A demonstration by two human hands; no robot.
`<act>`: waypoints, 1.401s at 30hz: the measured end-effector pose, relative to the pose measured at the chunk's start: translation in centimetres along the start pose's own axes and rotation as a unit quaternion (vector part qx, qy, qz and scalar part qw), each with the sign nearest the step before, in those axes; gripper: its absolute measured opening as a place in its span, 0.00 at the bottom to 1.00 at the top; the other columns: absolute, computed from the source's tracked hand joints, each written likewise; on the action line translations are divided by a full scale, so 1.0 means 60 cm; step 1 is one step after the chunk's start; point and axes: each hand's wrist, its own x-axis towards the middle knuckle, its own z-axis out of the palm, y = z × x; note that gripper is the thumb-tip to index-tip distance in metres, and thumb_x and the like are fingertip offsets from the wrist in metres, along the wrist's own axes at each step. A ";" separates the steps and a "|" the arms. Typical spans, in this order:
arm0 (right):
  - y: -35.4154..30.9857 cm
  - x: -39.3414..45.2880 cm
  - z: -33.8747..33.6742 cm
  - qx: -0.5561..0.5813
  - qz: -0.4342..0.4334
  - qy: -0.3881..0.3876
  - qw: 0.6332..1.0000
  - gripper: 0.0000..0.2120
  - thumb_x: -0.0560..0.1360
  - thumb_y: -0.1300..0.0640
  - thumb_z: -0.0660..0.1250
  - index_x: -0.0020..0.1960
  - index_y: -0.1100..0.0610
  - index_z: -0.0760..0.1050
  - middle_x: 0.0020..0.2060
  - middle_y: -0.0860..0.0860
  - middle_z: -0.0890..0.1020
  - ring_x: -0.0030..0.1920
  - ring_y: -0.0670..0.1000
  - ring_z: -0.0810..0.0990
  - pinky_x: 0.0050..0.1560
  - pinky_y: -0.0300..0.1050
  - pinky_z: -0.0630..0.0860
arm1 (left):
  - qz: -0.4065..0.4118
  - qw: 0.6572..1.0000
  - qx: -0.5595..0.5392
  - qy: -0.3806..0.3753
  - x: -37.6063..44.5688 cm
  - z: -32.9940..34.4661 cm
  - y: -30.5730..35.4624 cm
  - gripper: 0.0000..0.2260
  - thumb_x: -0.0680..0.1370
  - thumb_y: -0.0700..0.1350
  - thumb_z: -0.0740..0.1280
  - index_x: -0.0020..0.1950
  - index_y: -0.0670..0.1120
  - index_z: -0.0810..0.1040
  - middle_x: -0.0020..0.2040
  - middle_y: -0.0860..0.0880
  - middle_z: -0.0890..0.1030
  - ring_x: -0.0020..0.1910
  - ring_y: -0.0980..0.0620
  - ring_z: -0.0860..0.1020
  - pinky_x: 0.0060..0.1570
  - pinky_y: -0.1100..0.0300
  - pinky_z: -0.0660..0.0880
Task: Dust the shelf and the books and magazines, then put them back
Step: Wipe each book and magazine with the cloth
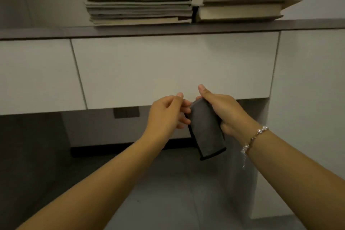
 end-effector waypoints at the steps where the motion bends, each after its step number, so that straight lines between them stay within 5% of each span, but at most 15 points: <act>1: 0.019 -0.004 0.013 0.007 0.016 -0.016 1.000 0.20 0.70 0.40 0.70 0.47 0.58 0.82 0.44 0.54 0.85 0.47 0.52 0.83 0.52 0.48 0.79 | -0.004 1.000 0.008 0.007 -0.010 -0.012 -0.025 0.14 0.82 0.48 0.59 0.44 0.43 0.80 0.38 0.48 0.81 0.29 0.55 0.78 0.29 0.64 0.75; 8: 0.190 -0.038 0.107 0.046 0.114 -0.110 0.986 0.17 0.72 0.45 0.70 0.47 0.60 0.82 0.43 0.56 0.85 0.45 0.52 0.84 0.48 0.45 0.79 | -0.135 0.991 0.000 0.016 -0.082 -0.091 -0.205 0.06 0.79 0.50 0.63 0.51 0.49 0.76 0.49 0.53 0.79 0.49 0.55 0.78 0.42 0.64 0.75; 14: 0.324 -0.079 0.157 0.045 0.176 -0.163 0.970 0.16 0.73 0.47 0.68 0.49 0.60 0.81 0.44 0.57 0.85 0.45 0.51 0.83 0.50 0.45 0.79 | -0.242 0.968 -0.013 -0.065 -0.149 -0.147 -0.334 0.13 0.79 0.51 0.64 0.61 0.48 0.77 0.58 0.50 0.80 0.59 0.52 0.77 0.61 0.54 0.73; 20: 0.419 -0.103 0.171 0.021 0.217 -0.202 0.955 0.24 0.66 0.42 0.70 0.52 0.61 0.80 0.47 0.57 0.84 0.50 0.55 0.83 0.53 0.49 0.79 | -0.277 0.957 -0.007 -0.090 -0.197 -0.182 -0.404 0.04 0.77 0.41 0.67 0.50 0.42 0.79 0.44 0.48 0.81 0.43 0.55 0.80 0.46 0.64 0.79; 23: 0.457 -0.113 0.163 -0.018 0.246 -0.274 0.929 0.28 0.67 0.41 0.68 0.57 0.61 0.79 0.51 0.56 0.84 0.54 0.54 0.82 0.57 0.49 0.76 | -0.301 0.952 -0.002 -0.060 -0.215 -0.192 -0.435 0.02 0.77 0.40 0.68 0.45 0.44 0.80 0.42 0.48 0.82 0.42 0.53 0.80 0.46 0.60 0.79; 30: 0.530 -0.131 0.144 -0.176 0.276 -0.330 0.885 0.13 0.75 0.52 0.67 0.53 0.60 0.80 0.50 0.56 0.84 0.52 0.55 0.82 0.58 0.52 0.76 | -0.415 0.907 -0.012 -0.073 -0.295 -0.196 -0.508 0.03 0.78 0.42 0.67 0.48 0.43 0.80 0.44 0.47 0.82 0.44 0.51 0.80 0.42 0.62 0.80; 34: 0.555 -0.149 0.140 -0.363 0.159 -0.297 0.869 0.13 0.79 0.50 0.62 0.54 0.57 0.80 0.50 0.52 0.82 0.49 0.53 0.79 0.52 0.45 0.74 | -0.502 0.863 0.024 -0.055 -0.348 -0.198 -0.551 0.03 0.78 0.47 0.67 0.49 0.48 0.78 0.49 0.49 0.81 0.46 0.52 0.80 0.38 0.64 0.77; 36: 0.578 -0.174 0.139 -0.432 0.076 -0.305 0.845 0.15 0.80 0.51 0.60 0.57 0.59 0.79 0.50 0.53 0.82 0.48 0.53 0.79 0.49 0.45 0.74 | -0.528 0.847 0.042 -0.045 -0.374 -0.200 -0.572 0.05 0.79 0.46 0.66 0.51 0.47 0.78 0.49 0.49 0.82 0.45 0.53 0.80 0.36 0.64 0.76; 39: 0.633 -0.226 0.129 -0.469 0.044 -0.423 0.774 0.18 0.79 0.48 0.59 0.64 0.55 0.76 0.52 0.53 0.82 0.50 0.53 0.81 0.51 0.42 0.75 | -0.559 0.826 0.070 -0.030 -0.412 -0.204 -0.597 0.02 0.78 0.44 0.67 0.49 0.47 0.78 0.50 0.46 0.81 0.48 0.48 0.79 0.40 0.61 0.77; 42: 0.691 -0.271 0.115 -0.504 0.052 -0.528 0.682 0.25 0.79 0.44 0.58 0.72 0.56 0.66 0.70 0.54 0.69 0.70 0.55 0.67 0.67 0.42 0.63 | -0.575 0.812 0.094 -0.048 -0.444 -0.209 -0.611 0.03 0.79 0.43 0.65 0.51 0.47 0.78 0.50 0.46 0.80 0.50 0.46 0.79 0.47 0.57 0.78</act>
